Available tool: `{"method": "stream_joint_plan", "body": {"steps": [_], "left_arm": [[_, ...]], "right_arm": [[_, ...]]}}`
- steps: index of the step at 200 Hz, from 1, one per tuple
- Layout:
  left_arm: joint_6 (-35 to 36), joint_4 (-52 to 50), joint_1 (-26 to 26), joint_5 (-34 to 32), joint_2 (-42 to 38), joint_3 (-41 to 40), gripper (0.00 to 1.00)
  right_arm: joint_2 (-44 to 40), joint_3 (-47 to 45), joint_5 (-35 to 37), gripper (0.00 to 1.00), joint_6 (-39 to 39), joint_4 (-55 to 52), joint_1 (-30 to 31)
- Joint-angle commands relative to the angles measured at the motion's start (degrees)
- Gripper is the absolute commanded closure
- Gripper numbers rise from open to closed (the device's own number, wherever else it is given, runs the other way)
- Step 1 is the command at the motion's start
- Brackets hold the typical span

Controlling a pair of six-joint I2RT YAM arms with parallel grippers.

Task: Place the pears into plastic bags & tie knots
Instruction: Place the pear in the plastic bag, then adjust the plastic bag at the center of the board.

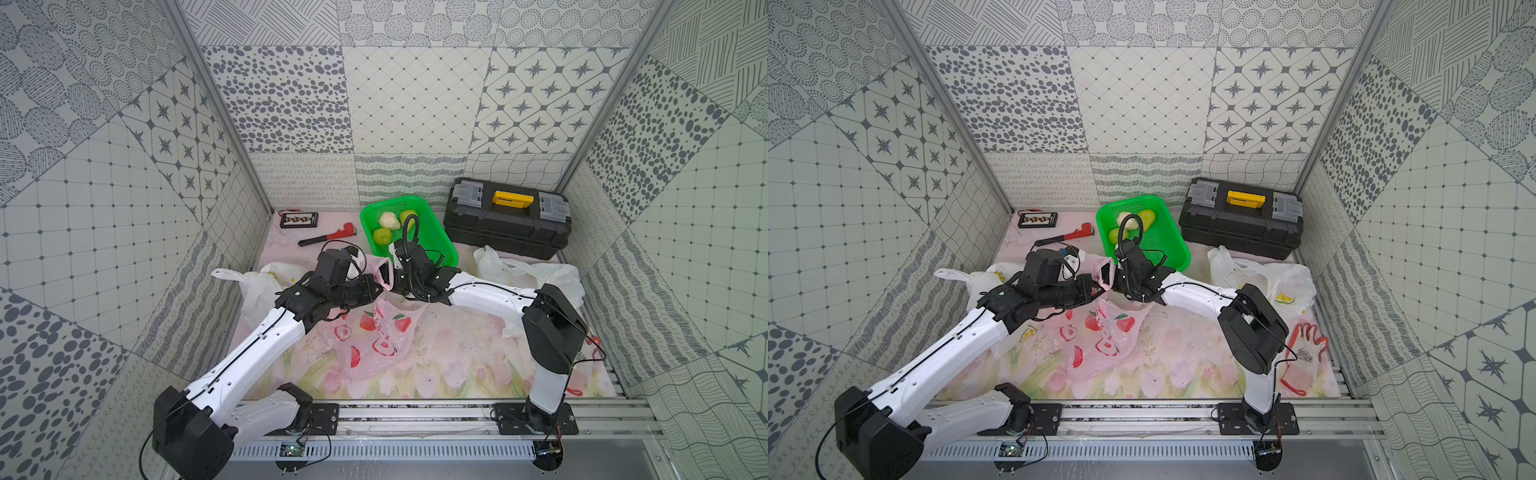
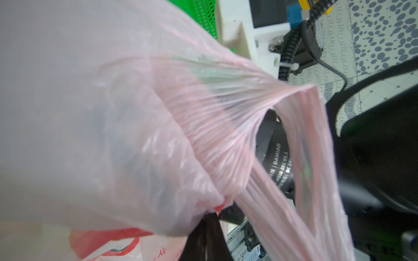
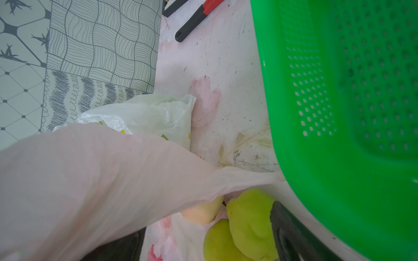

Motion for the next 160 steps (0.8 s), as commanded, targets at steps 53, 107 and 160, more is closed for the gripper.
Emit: {"method": "stream_joint_plan", "body": {"steps": [53,107,160], "left_arm": [[-4.8,7.8,1.0,-7.1,-2.0,-6.2,1.0],[-5.2,8.6,0.9,-5.9,0.1,-5.3,1.0],[-1.3,6.2,-0.7,-6.2,0.9,-3.2,1.0]], "right_arm": [[-26.3,-14.1,10.8,0.13,-3.2,-21.9,-8.0],[-37.0,-20.3,11.5,0.14,1.2,-30.2,-14.2],[-31.3,-24.6,3.7,0.19,9.0,-17.3,-14.1]]}}
